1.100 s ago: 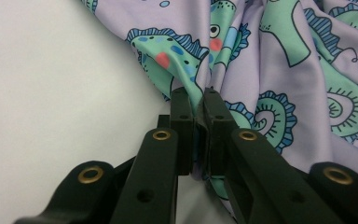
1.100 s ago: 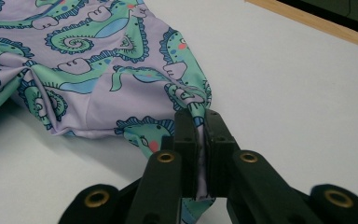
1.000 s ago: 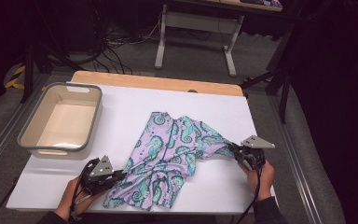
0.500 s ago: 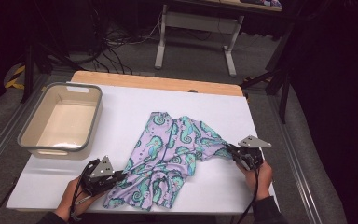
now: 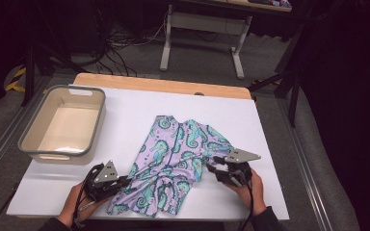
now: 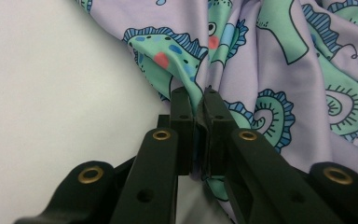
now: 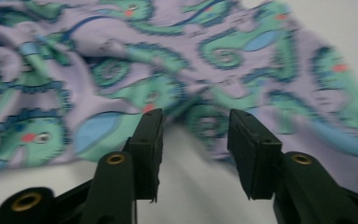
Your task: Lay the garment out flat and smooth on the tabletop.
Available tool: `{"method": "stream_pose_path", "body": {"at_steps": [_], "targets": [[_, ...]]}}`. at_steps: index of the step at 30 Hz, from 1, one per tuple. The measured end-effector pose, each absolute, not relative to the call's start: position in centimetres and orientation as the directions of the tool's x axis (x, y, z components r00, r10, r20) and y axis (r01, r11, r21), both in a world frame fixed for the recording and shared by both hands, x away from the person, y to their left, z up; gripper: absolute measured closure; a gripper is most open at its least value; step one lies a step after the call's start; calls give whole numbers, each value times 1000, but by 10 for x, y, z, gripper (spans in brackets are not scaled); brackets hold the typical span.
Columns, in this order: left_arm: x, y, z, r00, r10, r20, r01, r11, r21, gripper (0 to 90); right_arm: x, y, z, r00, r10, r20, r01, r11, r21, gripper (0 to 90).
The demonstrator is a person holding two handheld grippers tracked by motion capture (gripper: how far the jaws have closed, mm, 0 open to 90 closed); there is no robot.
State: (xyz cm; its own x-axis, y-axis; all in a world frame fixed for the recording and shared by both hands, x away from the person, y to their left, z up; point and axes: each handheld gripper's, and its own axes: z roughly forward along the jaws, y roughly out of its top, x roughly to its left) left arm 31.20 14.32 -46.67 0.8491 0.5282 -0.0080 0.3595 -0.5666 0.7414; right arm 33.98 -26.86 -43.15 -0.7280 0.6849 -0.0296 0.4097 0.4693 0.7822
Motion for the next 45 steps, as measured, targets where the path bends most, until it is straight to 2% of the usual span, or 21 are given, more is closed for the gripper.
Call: {"method": "stream_pose_path", "body": {"at_steps": [8,12,17,20,26,27,31,35,38,39,41,45], "targets": [[312,141,-467,853,522,-6,354,-571,741,851,320,-235,-444,-803,589,96,433,466,771,372],[312,141,-467,852,523,-4,354,-571,741,851,304,-210,-443,-849,527,36,354,518,778,361],[312,141,-467,852,523,-8,356,-569,742,850,302,-192,-453,-863,505,9,348,581,736,346],[313,141,-467,853,522,-11,357,-568,742,850,303,-189,-457,-859,512,-21,344,605,718,384],[312,139,-467,856,517,-15,356,-568,742,850,302,-189,-456,-868,496,-36,325,621,714,831],[312,137,-467,858,514,-12,352,-570,743,851,302,-190,-455,-867,495,-53,318,632,706,851],[311,130,-466,865,501,-11,340,-571,747,846,301,-197,-451,-869,487,-88,303,664,683,864],[311,123,-466,875,483,-15,326,-566,757,812,302,-218,-444,-847,522,-104,323,659,680,868],[311,121,-464,875,483,-26,325,-548,771,732,300,-242,-437,-815,567,-114,345,635,691,868],[312,120,-463,871,490,-34,330,-533,779,732,300,-242,-437,-815,567,-114,345,635,691,868],[314,121,-460,864,502,-34,329,-514,792,659,297,-258,-434,-790,598,-136,360,631,687,869],[319,123,-453,849,528,-18,317,-482,817,598,296,-271,-432,-767,626,-140,377,617,691,868]]}}
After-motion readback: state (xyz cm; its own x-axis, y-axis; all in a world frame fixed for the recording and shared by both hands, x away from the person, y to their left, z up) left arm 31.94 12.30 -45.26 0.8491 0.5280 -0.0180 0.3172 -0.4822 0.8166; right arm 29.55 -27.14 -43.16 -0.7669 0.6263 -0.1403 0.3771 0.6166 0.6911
